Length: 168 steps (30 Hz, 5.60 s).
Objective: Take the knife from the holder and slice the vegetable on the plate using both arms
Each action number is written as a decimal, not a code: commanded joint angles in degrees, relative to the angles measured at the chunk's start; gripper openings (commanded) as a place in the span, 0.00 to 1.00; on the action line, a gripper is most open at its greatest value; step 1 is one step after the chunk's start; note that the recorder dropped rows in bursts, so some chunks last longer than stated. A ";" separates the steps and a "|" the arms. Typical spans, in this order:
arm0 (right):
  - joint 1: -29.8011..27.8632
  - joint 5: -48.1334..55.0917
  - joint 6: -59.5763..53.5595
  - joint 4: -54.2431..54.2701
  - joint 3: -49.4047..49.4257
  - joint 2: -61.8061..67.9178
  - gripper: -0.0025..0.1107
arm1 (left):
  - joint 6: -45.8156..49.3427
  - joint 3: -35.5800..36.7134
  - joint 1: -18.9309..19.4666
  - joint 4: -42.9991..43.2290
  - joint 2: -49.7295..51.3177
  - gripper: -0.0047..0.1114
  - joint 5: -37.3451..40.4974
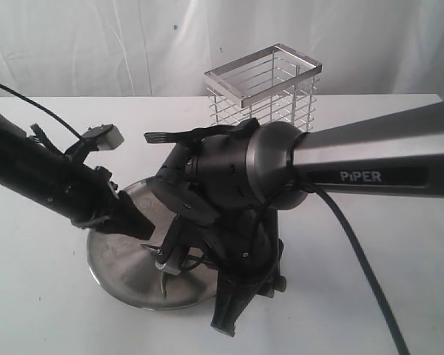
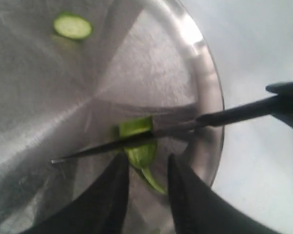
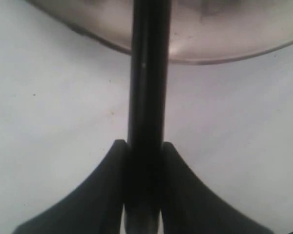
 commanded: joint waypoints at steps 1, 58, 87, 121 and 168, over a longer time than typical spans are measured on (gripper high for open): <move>-1.11 0.19 0.18 -1.01 -0.14 -0.20 0.02 | -2.41 3.56 -2.79 2.90 -0.51 0.47 -1.87; -1.19 0.19 -1.15 2.84 -0.14 1.43 0.02 | -16.14 4.57 -12.42 23.55 -9.15 0.51 -19.52; -1.19 0.19 1.55 2.32 6.56 -3.90 0.02 | -17.82 4.57 -12.42 23.67 -9.15 0.51 -16.07; -1.08 0.19 -1.18 -2.36 11.36 -6.78 0.02 | -18.21 4.57 -12.42 23.67 -9.15 0.51 -17.07; -1.09 0.19 -5.52 -28.95 11.20 -1.79 0.02 | -18.21 4.57 -12.42 23.67 -9.04 0.50 -18.40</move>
